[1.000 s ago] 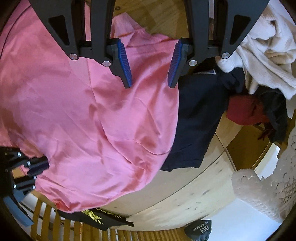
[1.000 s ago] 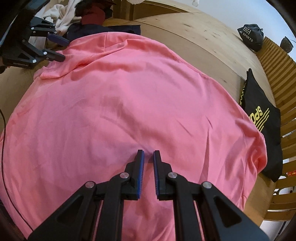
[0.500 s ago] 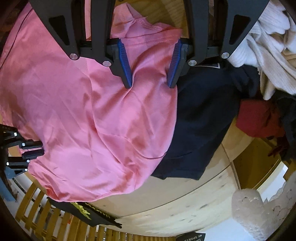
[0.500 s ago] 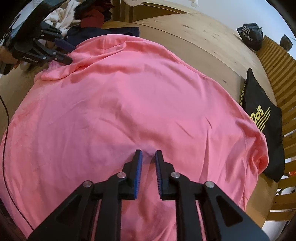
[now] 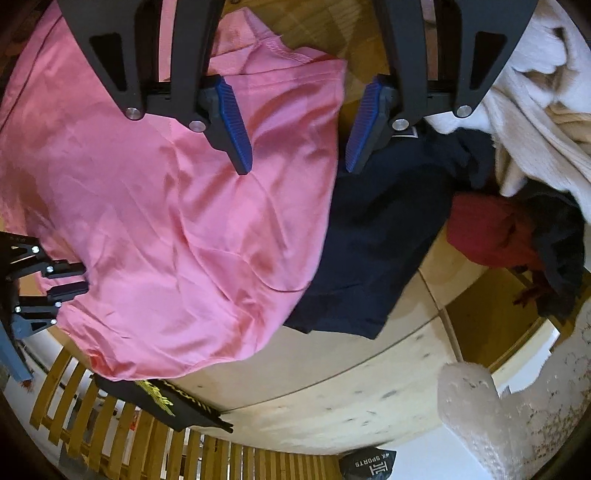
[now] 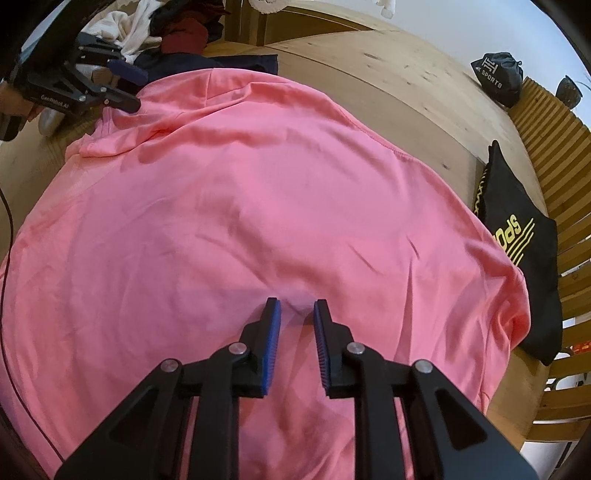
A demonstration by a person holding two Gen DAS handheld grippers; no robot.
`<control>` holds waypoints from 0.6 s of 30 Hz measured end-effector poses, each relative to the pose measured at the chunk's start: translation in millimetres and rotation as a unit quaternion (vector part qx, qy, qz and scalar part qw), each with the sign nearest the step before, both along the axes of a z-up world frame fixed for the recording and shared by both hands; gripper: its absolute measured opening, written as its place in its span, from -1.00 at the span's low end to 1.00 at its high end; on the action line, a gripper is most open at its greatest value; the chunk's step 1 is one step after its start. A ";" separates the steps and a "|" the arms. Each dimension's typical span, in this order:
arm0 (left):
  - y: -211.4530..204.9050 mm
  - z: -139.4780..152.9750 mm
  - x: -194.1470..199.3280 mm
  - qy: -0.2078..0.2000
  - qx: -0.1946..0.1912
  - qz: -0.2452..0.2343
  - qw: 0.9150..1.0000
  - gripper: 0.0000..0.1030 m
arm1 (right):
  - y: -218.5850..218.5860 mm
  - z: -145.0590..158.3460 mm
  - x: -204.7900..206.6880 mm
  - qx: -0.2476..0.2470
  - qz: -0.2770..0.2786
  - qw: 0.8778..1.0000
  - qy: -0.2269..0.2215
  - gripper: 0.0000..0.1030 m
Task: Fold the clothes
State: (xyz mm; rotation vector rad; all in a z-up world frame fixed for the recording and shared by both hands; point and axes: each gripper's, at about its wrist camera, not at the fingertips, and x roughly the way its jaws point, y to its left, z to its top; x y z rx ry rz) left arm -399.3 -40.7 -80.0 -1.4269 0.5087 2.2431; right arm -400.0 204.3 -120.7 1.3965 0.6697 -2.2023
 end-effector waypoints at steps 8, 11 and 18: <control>8.6 5.8 11.5 0.051 -0.028 -0.005 0.998 -0.29 | 1.4 1.0 2.3 -0.008 -0.002 1.000 -0.002 -0.63; 14.2 3.7 18.2 0.056 -0.049 -0.028 0.997 -0.26 | 2.7 1.1 2.1 -0.013 -0.004 1.000 -0.005 -0.63; 14.1 -5.5 11.3 0.032 -0.053 -0.027 0.998 -0.36 | 3.4 -0.1 -0.2 -0.014 -0.005 1.000 -0.004 -0.62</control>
